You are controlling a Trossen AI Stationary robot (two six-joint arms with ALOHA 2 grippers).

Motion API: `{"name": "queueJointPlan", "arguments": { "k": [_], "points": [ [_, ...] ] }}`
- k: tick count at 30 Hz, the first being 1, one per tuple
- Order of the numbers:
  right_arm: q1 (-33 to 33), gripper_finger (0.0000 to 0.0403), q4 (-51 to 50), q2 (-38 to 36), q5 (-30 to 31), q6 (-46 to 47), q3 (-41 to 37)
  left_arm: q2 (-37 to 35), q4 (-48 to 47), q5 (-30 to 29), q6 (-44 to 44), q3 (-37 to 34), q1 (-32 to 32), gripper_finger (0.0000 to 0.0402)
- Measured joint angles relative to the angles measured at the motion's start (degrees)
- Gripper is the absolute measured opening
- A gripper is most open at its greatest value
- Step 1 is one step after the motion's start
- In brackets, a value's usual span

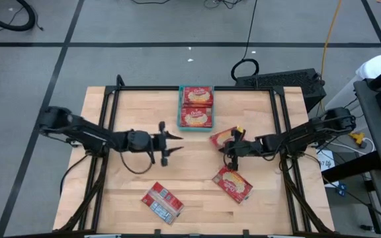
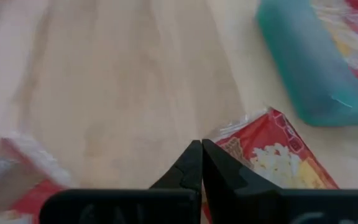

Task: Sort popcorn bags into baskets
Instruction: Put the red popcorn bag into the blue bin

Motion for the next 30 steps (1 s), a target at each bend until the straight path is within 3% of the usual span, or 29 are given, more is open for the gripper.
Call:
{"name": "queueJointPlan", "arguments": {
  "k": [5, 9, 12, 16, 21, 27, 30],
  "points": [
    [1.52, 0.0, 0.12, 0.0, -1.94, 1.26, 0.55, 12.29, 8.87, -0.21, 4.88, 3.92, -0.58, 0.0238],
    [1.99, 0.0, 0.3, -0.01, -2.87, 1.77, 0.57, 20.89, 4.55, -0.27, 7.03, 12.47, -0.36, 0.0285],
    [2.01, 0.0, 0.54, -0.02, -3.15, 1.85, 0.59, 26.39, -1.38, -0.25, 8.86, 19.33, 0.14, 0.0299],
    [1.99, 0.0, 0.59, -0.02, -3.17, 1.19, 0.59, 32.22, -9.55, -0.23, 10.6, 26.81, 0.99, 0.0292],
    [1.99, 0.0, 2.68, -0.02, -4.63, 1.33, 0.59, 38.57, -11.66, -0.24, 14.23, 32.71, 2.27, 0.0268],
    [1.99, 0.0, 5.51, -0.04, -4.67, 0.38, 0.59, 41.77, -11.69, -0.2, 19.29, 35.67, 2.93, 0.0238],
    [1.99, 0.0, 6.55, -0.04, -4.91, 0.38, 0.59, 41.77, -11.47, -0.31, 21.75, 35.74, 3.16, 0.0204]
  ]
}}
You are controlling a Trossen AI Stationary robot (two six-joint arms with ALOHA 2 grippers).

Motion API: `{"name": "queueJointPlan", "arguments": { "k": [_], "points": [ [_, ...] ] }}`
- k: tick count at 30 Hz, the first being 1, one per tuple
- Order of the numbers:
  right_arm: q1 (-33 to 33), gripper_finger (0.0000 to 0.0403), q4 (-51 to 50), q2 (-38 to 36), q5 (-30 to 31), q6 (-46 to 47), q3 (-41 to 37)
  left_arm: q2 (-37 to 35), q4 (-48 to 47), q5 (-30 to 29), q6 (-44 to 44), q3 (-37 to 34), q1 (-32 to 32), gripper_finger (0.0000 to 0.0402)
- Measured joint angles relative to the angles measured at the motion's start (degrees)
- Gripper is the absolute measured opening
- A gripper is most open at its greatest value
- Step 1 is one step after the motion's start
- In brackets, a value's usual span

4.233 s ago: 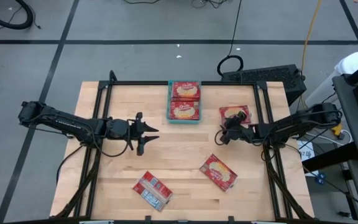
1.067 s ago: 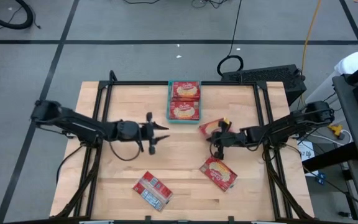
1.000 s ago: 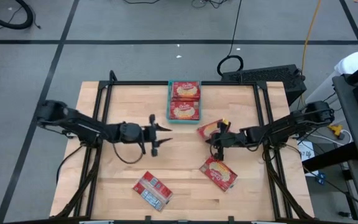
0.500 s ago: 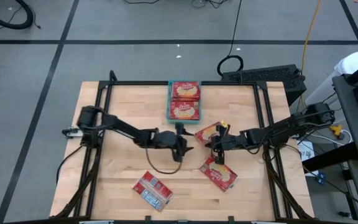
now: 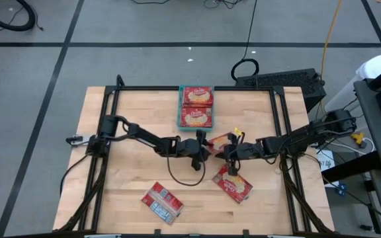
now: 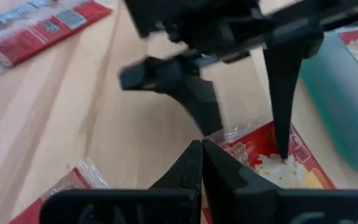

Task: Sort popcorn bags into baskets
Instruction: Put the red popcorn bag into the blue bin

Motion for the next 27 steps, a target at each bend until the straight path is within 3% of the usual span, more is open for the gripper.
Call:
{"name": "queueJointPlan", "arguments": {
  "k": [7, 14, 22, 27],
  "points": [
    [-0.61, 0.0, 2.02, -0.38, -1.12, 7.3, 0.0, -0.51, -0.77, -3.66, 2.67, -0.02, -0.34, 0.0022],
    [-1.13, 0.003, 3.29, -5.97, -0.82, 18.9, 0.07, -5.76, -8.81, -18.85, 7.26, -0.09, -4.18, 0.0007],
    [-2.41, 0.0127, 5.73, -12.96, 0.6, 30.01, 0.04, -18.88, -27.4, -23.01, 2.8, -0.13, -8.49, 0.0005],
    [-1.57, 0.0176, 15.97, -11.23, 5.06, 32.37, 0.02, -27.88, -37.72, -33.23, 2.83, -0.13, -14.4, 0.0004]
  ]
}}
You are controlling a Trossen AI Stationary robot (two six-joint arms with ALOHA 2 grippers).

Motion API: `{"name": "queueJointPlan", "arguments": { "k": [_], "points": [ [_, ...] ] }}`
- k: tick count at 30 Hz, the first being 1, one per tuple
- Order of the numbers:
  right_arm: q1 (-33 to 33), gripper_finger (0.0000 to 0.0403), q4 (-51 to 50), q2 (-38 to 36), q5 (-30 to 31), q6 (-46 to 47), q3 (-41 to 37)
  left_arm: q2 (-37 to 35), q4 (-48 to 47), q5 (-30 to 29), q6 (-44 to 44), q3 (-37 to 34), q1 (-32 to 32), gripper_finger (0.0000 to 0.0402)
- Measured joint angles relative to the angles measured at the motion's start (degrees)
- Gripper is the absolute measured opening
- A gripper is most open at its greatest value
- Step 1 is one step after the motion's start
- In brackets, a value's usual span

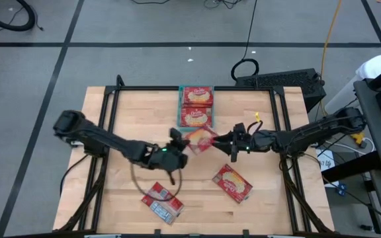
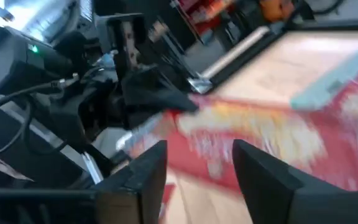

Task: Sort popcorn bags into baskets
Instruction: Put the red popcorn bag into the blue bin

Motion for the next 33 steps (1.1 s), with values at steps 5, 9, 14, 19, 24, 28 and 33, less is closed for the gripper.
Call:
{"name": "queueJointPlan", "arguments": {
  "k": [5, 9, 14, 19, 24, 28, 33],
  "points": [
    [1.1, 0.0201, 12.8, 4.42, -0.15, -2.19, 0.0, -5.46, -7.73, -20.04, -0.02, 0.0, -5.54, 0.0005],
    [1.55, 0.0207, 24.92, 10.73, 2.59, -1.23, 0.0, -6.94, -9.46, -30.25, 1.88, 0.0, -6.88, 0.0004],
    [-0.14, 0.0204, 39.52, 22.03, 5.84, 9.61, 0.85, -6.53, -8.72, -30.24, 4.62, 0.0, -5.74, 0.0012],
    [-3.98, 0.0207, 44.86, 30.52, 5.87, 19.39, 5.16, -5.66, -8.26, -30.25, 5.94, 0.0, -4.44, 0.0004],
    [-7.81, 0.0206, 45.82, 33.94, 5.75, 24.46, 8.37, -4.74, -7.96, -32.92, 8.9, -0.02, -3.79, 0.0007],
    [-11.22, 0.0203, 48.66, 34.84, 1.58, 25.54, 9.12, -4.36, -8.0, -32.94, 9.25, -0.06, -2.29, 0.0004],
    [-13.32, 0.0201, 48.74, 34.86, 1.01, 25.07, 10.63, -3.44, -7.74, -32.61, 9.57, -0.65, 0.77, 0.0004]
  ]
}}
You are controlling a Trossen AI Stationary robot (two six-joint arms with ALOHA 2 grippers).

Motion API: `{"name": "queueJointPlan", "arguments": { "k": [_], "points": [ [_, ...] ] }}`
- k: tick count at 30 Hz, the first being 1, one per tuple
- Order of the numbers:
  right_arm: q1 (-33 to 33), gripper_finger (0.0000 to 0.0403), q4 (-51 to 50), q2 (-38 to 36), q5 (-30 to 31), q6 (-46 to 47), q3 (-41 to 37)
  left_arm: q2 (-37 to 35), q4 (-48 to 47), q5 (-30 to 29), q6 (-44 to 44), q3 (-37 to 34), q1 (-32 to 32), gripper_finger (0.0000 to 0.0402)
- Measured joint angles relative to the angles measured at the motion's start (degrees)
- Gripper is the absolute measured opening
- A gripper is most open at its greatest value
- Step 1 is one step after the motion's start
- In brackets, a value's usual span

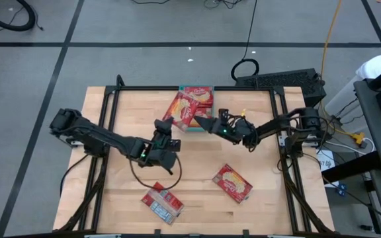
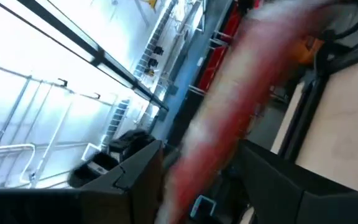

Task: Sort popcorn bags into baskets
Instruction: Put the red popcorn bag into the blue bin

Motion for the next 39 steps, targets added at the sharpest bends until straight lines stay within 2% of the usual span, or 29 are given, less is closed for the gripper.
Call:
{"name": "queueJointPlan", "arguments": {
  "k": [7, 11, 16, 19, 23, 26, 30, 33, 35, 39],
  "points": [
    [-2.64, 0.02, -9.94, -0.02, -2.78, -1.72, 4.79, 2.59, 1.63, 0.64, 2.22, -0.13, 2.55, 0.0004],
    [-3.9, 0.0182, -11.02, -0.02, -5.0, -3.44, 5.86, 3.65, 2.19, 0.08, 2.82, -0.11, 3.12, 0.0005],
    [-5.59, 0.0126, -12.73, -0.02, -7.32, -3.43, 5.87, 4.13, 2.7, 0.41, 2.84, -0.11, 3.16, 0.0007],
    [-6.72, 0.0083, -13.67, -0.02, -8.79, -3.6, 5.87, 4.0, 3.23, 2.75, 2.83, -0.11, 3.18, 0.0012],
    [-8.42, 0.0023, -14.15, -0.02, -10.69, -6.68, 5.87, 4.11, 3.34, 7.52, 1.76, -0.11, 3.29, 0.0045],
    [-10.02, 0.001, -14.04, -0.07, -13.28, -9.34, 5.89, 4.11, 2.97, 7.35, -0.36, -0.11, 3.16, 0.0085],
    [-12.59, 0.0015, -15.62, -1.87, -16.21, -15.79, 5.89, 4.07, 1.0, 1.86, -10.96, -0.11, 2.38, 0.0142],
    [-14.55, 0.0007, -21.17, -6.19, -17.78, -22.7, 5.89, 3.26, -5.93, 0.65, -21.54, -0.11, 1.47, 0.0175],
    [-16.12, 0.0006, -29.61, -10.41, -18.22, -28.82, 6.8, 2.07, -11.07, 2.59, -29.93, -0.09, 1.02, 0.019],
    [-20.0, 0.0006, -55.2, -18.18, -21.29, -42.22, 13.17, -1.16, -20.96, 11.21, -48.0, -0.11, 1.33, 0.0198]
  ]
}}
